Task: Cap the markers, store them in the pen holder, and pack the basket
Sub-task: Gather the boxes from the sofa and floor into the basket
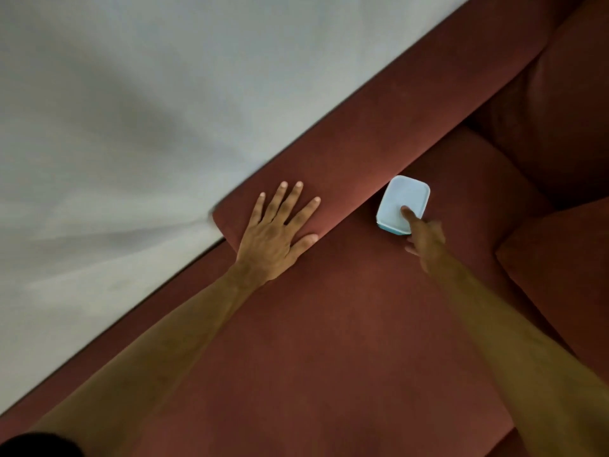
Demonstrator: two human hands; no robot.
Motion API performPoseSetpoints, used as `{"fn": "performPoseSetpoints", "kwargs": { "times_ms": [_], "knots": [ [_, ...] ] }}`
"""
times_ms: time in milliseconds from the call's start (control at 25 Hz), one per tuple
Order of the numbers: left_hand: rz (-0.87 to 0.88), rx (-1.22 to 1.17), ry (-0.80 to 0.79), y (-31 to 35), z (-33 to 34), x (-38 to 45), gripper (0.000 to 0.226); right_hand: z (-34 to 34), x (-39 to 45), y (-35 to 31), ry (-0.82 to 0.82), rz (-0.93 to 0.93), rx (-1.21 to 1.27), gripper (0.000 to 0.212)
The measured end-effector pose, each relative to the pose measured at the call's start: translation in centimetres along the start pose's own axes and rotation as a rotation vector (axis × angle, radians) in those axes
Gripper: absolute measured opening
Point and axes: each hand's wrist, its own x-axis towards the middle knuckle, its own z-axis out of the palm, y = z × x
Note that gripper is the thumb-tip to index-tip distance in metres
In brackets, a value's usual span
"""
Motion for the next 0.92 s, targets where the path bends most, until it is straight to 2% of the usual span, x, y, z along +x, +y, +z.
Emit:
{"fn": "performPoseSetpoints", "kwargs": {
  "times_ms": [120,280,400,560,720,800,920],
  "knots": [
    [-0.007,0.009,0.028,-0.1,0.7,-0.2,0.075,1.2,1.3,-1.0,-0.045,0.034,0.115,0.08],
    [-0.006,0.0,0.035,-0.2,0.6,0.0,0.074,1.8,1.2,-0.4,-0.107,0.093,0.114,0.04],
    [-0.016,0.005,0.052,0.2,0.3,-0.2,0.074,1.6,-0.1,0.9,-0.122,0.09,0.11,0.025],
    [0.001,0.028,0.096,-0.2,0.8,0.2,0.074,1.7,-0.5,1.5,-0.165,0.046,0.103,0.016],
    [0.007,0.056,0.129,-0.6,2.1,0.1,0.076,1.3,-2.3,3.8,-0.14,-0.001,0.092,0.011],
    [-0.005,0.048,0.07,-0.2,1.3,0.1,0.076,-0.1,-4.5,5.8,-0.138,-0.011,0.087,0.012],
    [-0.12,0.024,-0.073,1.7,-2.1,-1.3,0.077,-3.8,-9.6,8.0,-0.175,0.019,0.1,0.018]
  ]
}}
